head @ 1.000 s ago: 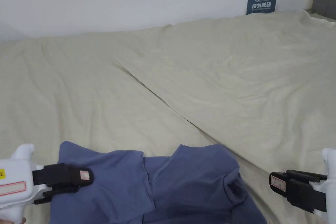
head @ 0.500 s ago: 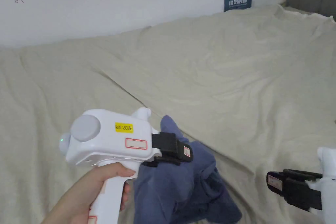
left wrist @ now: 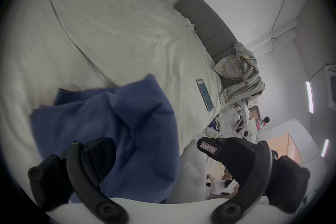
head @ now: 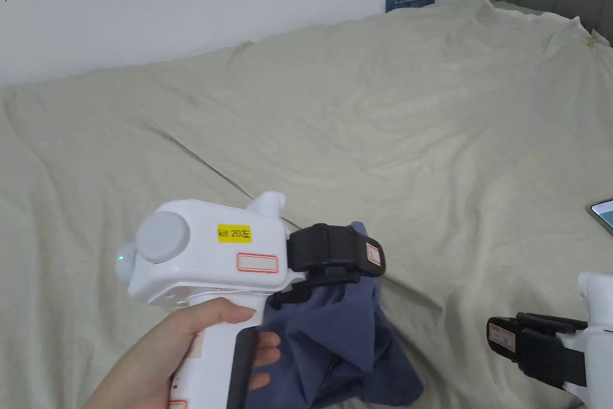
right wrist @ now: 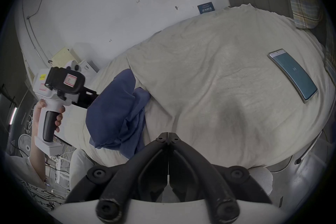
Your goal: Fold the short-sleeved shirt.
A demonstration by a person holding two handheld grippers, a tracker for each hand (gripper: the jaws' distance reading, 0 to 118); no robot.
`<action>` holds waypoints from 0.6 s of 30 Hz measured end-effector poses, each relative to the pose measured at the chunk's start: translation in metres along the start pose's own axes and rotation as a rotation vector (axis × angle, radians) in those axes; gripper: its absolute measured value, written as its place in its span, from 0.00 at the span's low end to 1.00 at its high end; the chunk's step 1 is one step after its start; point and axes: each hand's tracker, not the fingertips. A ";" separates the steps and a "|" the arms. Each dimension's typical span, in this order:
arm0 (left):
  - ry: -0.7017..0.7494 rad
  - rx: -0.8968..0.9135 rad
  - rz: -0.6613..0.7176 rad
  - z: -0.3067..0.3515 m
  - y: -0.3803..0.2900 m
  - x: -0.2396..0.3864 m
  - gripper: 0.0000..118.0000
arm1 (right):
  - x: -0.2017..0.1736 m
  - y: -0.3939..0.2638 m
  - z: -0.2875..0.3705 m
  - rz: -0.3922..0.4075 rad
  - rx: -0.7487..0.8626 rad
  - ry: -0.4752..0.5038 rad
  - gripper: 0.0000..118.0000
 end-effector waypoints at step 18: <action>0.083 0.011 0.037 -0.023 -0.023 -0.021 0.06 | 0.007 0.001 0.003 0.002 0.012 0.001 0.00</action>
